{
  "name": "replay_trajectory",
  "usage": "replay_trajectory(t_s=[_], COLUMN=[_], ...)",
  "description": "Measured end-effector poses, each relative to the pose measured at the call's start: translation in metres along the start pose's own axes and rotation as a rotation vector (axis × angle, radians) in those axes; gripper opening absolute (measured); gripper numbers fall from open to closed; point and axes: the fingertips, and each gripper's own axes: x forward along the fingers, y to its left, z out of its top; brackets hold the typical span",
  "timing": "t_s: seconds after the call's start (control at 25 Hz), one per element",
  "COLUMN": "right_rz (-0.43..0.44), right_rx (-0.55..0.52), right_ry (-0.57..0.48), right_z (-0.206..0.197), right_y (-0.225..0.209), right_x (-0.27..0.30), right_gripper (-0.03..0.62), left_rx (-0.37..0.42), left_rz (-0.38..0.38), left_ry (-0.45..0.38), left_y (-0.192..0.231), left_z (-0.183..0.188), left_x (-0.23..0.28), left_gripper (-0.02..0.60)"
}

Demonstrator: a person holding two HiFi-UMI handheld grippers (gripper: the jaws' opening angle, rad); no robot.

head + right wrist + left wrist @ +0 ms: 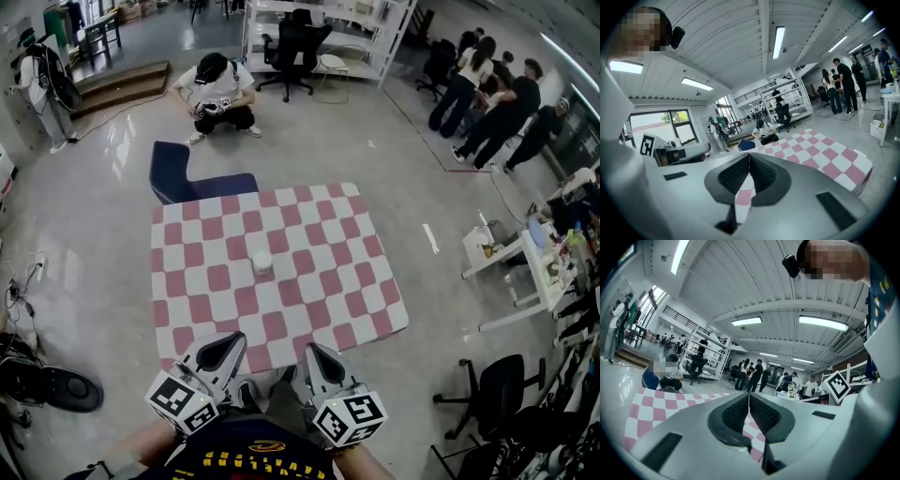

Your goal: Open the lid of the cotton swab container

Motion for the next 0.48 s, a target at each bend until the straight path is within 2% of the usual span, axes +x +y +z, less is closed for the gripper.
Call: replay_trajectory(t_s=[0.32,0.48], right_rz=[0.039,0.064], right_rx=[-0.010,-0.025], right_ry=[0.021,0.035], right_z=[0.009,0.021], right_y=[-0.021,-0.035], right_x=[0.035,0.060], right_gripper=[0.011,0.011], left_rx=[0.010,0.032], left_rz=[0.043,0.097], left_ry=[0.014,0.023], left_y=[0.027,0.057], left_z=[-0.008,-0.018], left_x=[0.029,0.052], left_gripper=[0.005,0.005])
